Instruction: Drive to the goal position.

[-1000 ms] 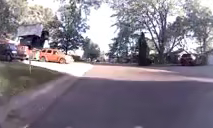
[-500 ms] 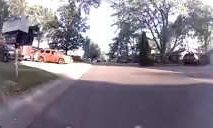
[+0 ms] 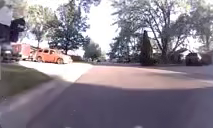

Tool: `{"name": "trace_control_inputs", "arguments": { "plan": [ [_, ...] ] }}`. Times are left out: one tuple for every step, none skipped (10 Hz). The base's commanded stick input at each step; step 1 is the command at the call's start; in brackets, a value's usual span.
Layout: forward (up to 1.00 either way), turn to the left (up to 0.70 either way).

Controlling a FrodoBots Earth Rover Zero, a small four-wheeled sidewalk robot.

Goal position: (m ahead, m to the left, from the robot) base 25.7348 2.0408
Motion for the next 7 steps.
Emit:
{"name": "trace_control_inputs", "arguments": {
  "plan": [
    [1.0,0.0],
    [1.0,0.0],
    [1.0,0.0],
    [1.0,0.0],
    [1.0,0.0],
    [1.0,0.0],
    [1.0,0.0]
  ]
}}
